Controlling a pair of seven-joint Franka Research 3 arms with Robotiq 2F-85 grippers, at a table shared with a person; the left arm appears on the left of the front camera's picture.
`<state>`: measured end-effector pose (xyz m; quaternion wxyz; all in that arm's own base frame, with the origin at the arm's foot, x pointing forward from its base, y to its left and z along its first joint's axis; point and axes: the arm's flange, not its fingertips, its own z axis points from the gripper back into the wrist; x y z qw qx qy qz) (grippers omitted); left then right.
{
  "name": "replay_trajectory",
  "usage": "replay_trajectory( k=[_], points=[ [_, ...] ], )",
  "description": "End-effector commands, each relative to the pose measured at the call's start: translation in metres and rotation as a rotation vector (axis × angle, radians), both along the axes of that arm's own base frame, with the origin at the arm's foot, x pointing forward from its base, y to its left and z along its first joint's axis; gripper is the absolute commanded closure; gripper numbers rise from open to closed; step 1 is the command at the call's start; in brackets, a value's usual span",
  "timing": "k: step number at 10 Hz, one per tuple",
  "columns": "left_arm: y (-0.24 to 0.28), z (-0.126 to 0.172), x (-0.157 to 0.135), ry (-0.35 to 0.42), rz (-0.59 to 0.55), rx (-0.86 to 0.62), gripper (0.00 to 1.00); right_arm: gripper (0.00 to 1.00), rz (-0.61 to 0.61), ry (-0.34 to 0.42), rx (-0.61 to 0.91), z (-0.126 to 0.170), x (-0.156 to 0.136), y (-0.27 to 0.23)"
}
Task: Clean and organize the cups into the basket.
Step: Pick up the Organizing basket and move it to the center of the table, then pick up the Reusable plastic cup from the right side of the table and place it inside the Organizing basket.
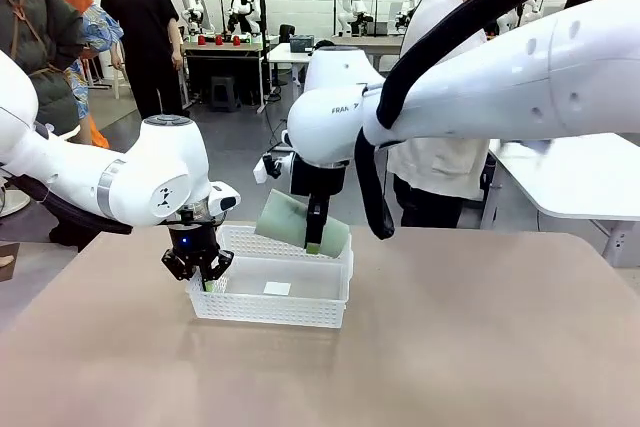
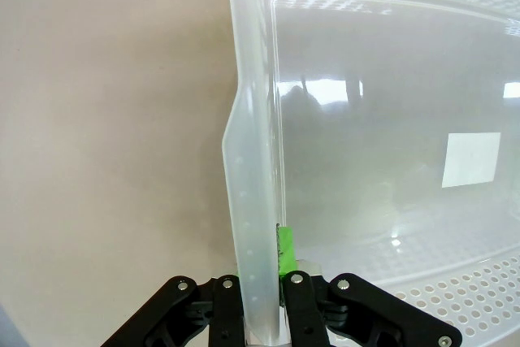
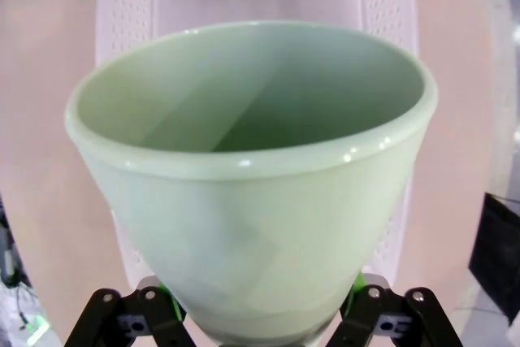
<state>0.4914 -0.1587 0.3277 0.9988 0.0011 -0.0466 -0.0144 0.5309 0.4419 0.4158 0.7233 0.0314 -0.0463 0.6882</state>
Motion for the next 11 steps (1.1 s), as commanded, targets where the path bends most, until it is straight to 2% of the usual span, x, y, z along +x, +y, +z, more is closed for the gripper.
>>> replay_trajectory(
  k=[1, 4, 9, 11],
  points=[
    [0.0, -0.002, 0.0, 0.002, -0.001, 0.002, 1.0, 0.19, -0.052, 0.016, -0.036, -0.003, 0.002, 0.006],
    [0.0, -0.002, 0.0, 0.002, -0.001, 0.002, 1.0, 0.19, -0.019, 0.062, -0.046, -0.027, -0.007, 0.003],
    [0.0, -0.002, 0.0, 0.002, -0.001, 0.002, 1.0, 0.19, -0.017, 0.143, -0.067, -0.072, 0.007, 0.005],
    [0.0, -0.002, 0.0, 0.002, -0.001, 0.002, 1.0, 0.19, -0.006, 0.156, -0.07, -0.079, 0.009, 0.006]
  ],
)
